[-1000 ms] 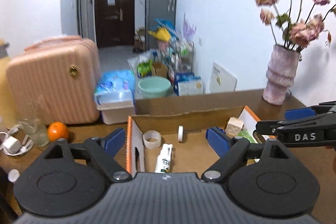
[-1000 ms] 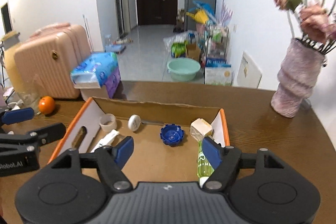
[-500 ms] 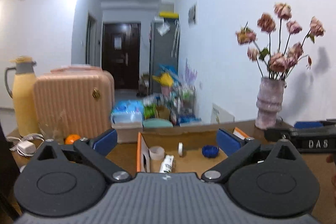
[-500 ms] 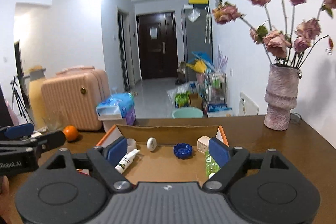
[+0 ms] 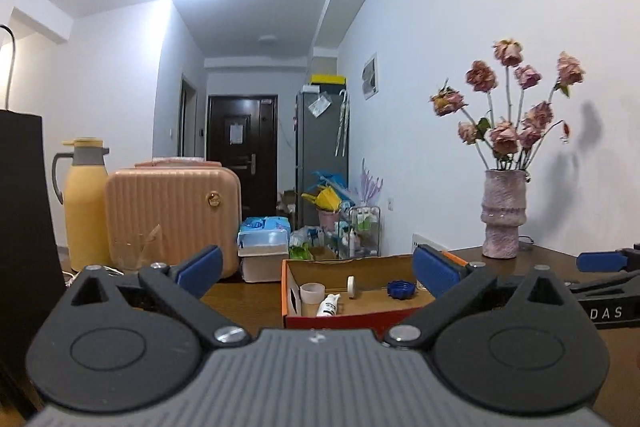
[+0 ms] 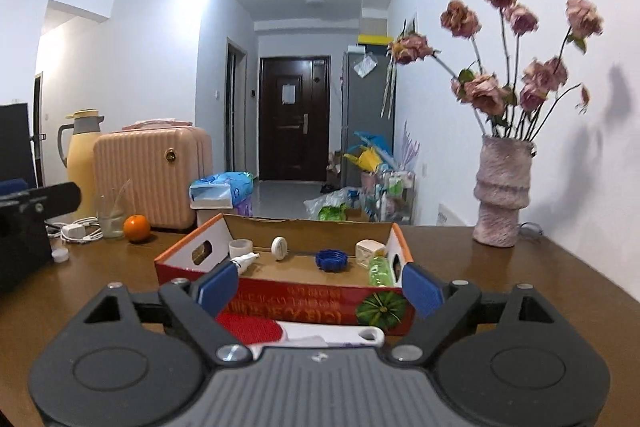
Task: Organize rigid objects
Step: 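Withdraw both tools from the box back toward the table items, then grasp the translucent white plastic container with both tools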
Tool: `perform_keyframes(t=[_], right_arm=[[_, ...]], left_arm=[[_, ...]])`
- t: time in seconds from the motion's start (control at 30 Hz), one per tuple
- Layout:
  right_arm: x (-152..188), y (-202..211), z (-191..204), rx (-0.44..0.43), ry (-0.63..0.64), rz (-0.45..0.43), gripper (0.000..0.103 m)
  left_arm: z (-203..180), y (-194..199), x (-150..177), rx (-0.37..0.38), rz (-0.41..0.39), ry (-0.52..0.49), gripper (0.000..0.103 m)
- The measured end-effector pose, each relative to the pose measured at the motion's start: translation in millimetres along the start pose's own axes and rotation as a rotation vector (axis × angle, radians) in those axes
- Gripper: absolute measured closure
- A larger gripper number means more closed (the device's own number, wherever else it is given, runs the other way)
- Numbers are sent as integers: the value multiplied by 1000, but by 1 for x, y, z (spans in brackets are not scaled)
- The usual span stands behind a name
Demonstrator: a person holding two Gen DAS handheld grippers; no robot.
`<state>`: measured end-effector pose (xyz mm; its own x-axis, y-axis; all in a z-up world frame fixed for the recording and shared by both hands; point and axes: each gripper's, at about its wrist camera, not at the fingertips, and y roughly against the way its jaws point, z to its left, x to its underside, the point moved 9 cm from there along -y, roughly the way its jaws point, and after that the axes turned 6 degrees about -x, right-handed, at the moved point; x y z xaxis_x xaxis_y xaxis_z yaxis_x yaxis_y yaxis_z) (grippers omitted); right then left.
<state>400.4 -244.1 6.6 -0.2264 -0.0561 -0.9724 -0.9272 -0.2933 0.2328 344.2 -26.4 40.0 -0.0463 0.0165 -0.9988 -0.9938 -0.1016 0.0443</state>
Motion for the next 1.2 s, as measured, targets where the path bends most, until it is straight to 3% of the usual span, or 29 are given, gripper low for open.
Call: perform_keyframes(t=[0.2,0.4,0.57,0.87,1.03,1.2], right_arm=[[25,42,12,0,-26,-36,8],[51,91,27,-21,-77,-60,5],[73,135,26,-10,-134,-74,3],[98,152,12,43,-129,-9,2],[99,133,7,20,-135,41,6],[88,98,-7,-44,-165,93,14]], left_arm=[[5,48,15,5,29,-8,0],[4,108,35,60,64,-15,0],[8,139,52,62,113,32,0],[-26,136,69,148,158,-22,0],[-37,113,87,152,236,-40,0],[-52,69,87,177,312,13,0]])
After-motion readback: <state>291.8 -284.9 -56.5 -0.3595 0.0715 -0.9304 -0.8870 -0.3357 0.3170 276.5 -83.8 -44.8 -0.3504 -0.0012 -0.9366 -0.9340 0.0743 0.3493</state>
